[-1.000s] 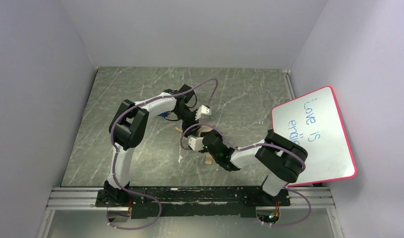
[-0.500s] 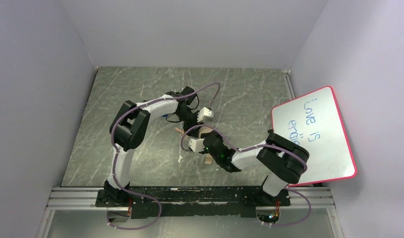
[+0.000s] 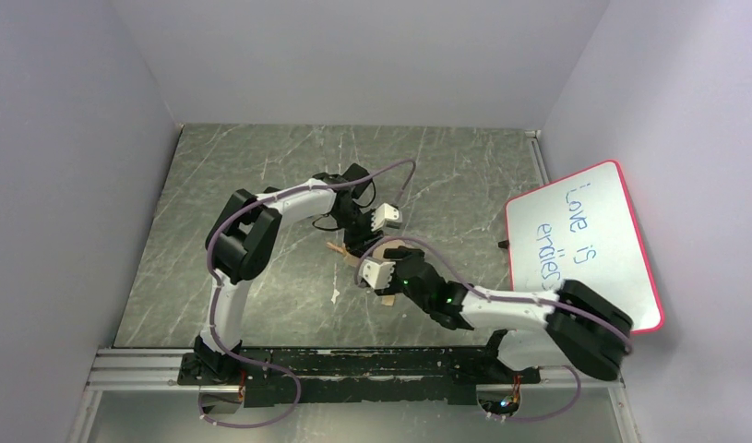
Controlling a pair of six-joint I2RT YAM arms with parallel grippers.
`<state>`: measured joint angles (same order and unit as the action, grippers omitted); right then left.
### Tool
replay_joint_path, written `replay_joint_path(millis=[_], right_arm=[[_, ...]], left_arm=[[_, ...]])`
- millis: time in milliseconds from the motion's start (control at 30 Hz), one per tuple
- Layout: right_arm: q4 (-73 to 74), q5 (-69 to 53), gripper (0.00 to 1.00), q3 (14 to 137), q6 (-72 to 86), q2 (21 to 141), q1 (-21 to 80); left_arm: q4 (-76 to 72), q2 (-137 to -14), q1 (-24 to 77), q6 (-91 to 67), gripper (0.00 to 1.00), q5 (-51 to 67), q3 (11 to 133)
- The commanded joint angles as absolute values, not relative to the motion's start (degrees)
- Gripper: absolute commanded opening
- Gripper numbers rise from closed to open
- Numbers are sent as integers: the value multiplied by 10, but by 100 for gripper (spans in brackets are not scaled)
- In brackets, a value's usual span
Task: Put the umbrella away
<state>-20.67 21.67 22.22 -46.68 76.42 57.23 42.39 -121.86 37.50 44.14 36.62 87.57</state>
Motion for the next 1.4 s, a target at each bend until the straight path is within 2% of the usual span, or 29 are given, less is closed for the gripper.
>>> replay_joint_path(millis=[0,200,333,567,700,833,1000,1100,1200,1367], right_arm=[[-152,174,63,214,-382,630,589],[-139,208,63,217,-266,453,593],[-125,263,61,236,-135,374,593],[43,403,59,326,108,360,592],[146,419,59,387,162,389,572],[153,340,59,414,166,410,485],[182,168,60,465,203,475,260],[182,102,60,499,219,521,173],[188,34,60,542,208,590,128],[175,-53,61,609,164,712,113]], left_arm=[[443,-1265,371,427,5,216,836],[419,-1259,376,422,5,180,824],[400,-1250,387,417,5,153,811],[352,-1214,408,407,5,88,775],[316,-1193,427,403,5,36,744],[281,-1184,446,398,5,-16,715],[256,-1182,467,391,5,-77,696],[236,-1174,485,392,5,-102,679],[220,-1169,503,395,5,-131,662],[189,-1158,532,395,5,-165,634]])
